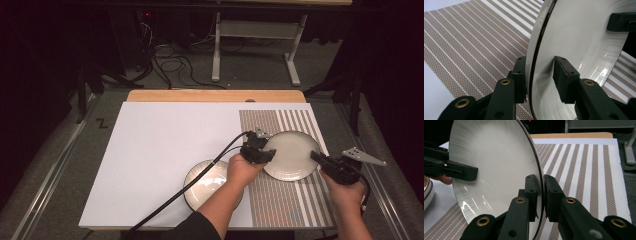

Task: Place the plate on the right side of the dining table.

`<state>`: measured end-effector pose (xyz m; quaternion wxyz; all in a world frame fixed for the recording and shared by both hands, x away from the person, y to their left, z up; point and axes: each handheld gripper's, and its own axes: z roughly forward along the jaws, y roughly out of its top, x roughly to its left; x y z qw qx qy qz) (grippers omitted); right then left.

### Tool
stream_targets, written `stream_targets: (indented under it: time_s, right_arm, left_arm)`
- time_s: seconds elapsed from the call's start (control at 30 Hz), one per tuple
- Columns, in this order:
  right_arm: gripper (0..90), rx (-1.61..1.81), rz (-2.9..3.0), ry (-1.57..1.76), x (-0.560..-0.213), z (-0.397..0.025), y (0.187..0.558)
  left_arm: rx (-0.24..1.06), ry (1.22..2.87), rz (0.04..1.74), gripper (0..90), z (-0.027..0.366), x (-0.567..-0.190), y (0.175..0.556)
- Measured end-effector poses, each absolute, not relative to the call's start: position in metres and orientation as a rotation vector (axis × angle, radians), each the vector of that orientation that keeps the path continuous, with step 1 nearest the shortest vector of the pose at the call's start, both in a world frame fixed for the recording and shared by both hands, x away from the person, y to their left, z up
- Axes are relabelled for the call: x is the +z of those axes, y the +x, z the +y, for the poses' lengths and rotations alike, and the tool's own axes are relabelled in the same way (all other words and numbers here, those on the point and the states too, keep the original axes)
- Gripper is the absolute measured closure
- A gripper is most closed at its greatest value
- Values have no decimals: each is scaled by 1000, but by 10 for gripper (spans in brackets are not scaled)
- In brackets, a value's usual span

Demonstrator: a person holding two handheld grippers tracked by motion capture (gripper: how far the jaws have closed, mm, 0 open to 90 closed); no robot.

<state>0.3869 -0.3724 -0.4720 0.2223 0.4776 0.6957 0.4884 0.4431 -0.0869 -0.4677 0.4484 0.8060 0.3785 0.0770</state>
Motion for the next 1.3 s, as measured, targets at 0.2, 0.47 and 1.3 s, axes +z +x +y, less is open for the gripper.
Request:
stream_targets:
  time_s: [0.2, 0.47, 1.3]
  right_arm:
    - [831, 1332, 1923, 1320, -473, -372, 388]
    - [848, 1352, 1926, 1338, -475, -375, 390]
    - [844, 1326, 1924, 1361, -476, -375, 391]
  left_arm:
    - [208, 2004, 956, 631, -90, -468, 444]
    - [231, 1991, 985, 496, -92, -467, 448]
    - [372, 1880, 900, 203, 11, -446, 393]
